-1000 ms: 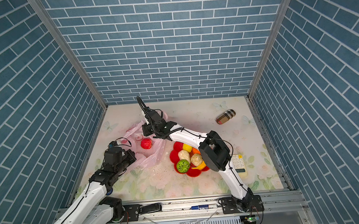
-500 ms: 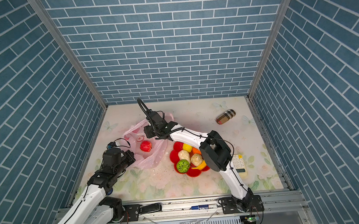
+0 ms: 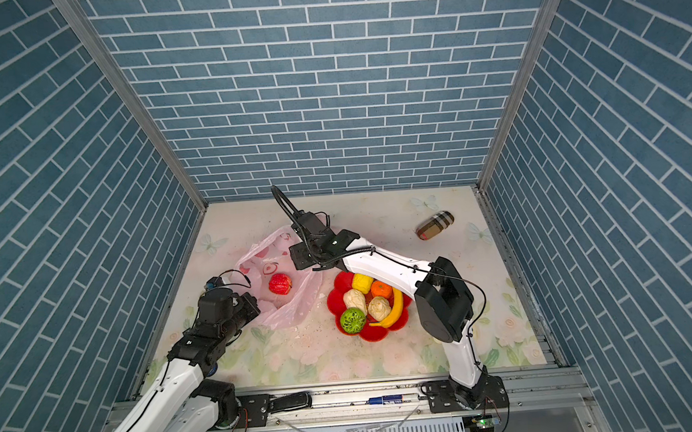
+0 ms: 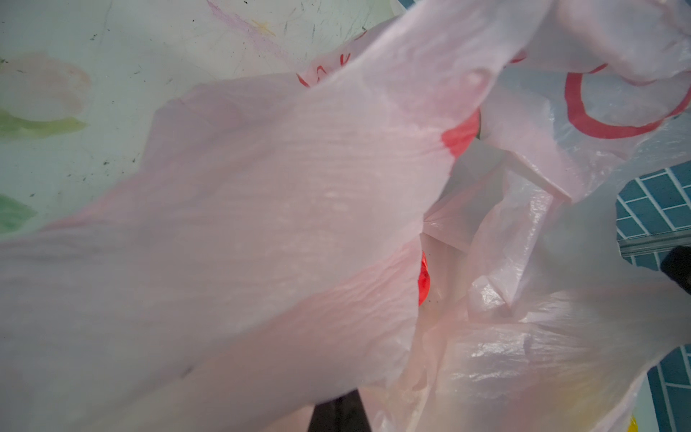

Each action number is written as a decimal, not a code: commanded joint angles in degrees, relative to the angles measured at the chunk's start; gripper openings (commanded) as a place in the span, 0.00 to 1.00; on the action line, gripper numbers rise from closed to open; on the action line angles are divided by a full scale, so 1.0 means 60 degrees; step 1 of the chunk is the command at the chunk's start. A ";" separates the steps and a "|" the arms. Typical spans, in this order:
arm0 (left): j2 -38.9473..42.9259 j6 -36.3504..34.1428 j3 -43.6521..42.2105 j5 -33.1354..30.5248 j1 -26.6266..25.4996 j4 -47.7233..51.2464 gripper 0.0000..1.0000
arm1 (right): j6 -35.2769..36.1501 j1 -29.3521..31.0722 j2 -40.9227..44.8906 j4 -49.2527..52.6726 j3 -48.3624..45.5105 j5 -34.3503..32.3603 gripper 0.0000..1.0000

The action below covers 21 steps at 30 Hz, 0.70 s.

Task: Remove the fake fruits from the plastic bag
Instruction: 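Reach the right gripper toward the red fruit while the left holds the bag, then lower the right gripper into the bag and close it on the red fruit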

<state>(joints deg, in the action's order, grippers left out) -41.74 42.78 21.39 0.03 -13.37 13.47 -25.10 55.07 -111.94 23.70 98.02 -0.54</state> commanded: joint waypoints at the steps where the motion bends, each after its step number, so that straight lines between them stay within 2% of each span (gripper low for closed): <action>1: 0.0173 -0.0176 -0.0165 -0.0137 0.0045 0.0380 0.03 | 0.0560 0.0164 0.0270 0.0786 0.0057 0.0307 0.59; 8: 0.0449 -0.0213 -0.0200 -0.0181 0.0038 0.0592 0.03 | 0.1043 0.0436 -0.0808 0.1364 0.1326 0.1212 0.63; 16: 0.0570 -0.0213 -0.0285 -0.0176 0.0045 0.0656 0.03 | 0.1386 0.0783 -0.2163 0.1862 0.2879 0.1682 0.72; 19: 0.0583 -0.0217 -0.0312 -0.0167 0.0044 0.0611 0.03 | 0.1317 0.0780 -0.2751 0.1971 0.3361 0.1664 0.82; 20: 0.0568 -0.0221 -0.0309 -0.0159 0.0045 0.0596 0.03 | 0.1295 0.0781 -0.2902 0.1982 0.3492 0.1644 0.91; 21: 0.0553 -0.0228 -0.0310 -0.0145 0.0035 0.0585 0.03 | 0.1277 0.0780 -0.3019 0.1982 0.3620 0.1640 0.94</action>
<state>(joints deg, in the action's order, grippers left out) -38.72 42.41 20.47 -0.36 -13.37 16.23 -18.68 59.88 -127.92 33.34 116.18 8.60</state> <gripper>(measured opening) 0.048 0.923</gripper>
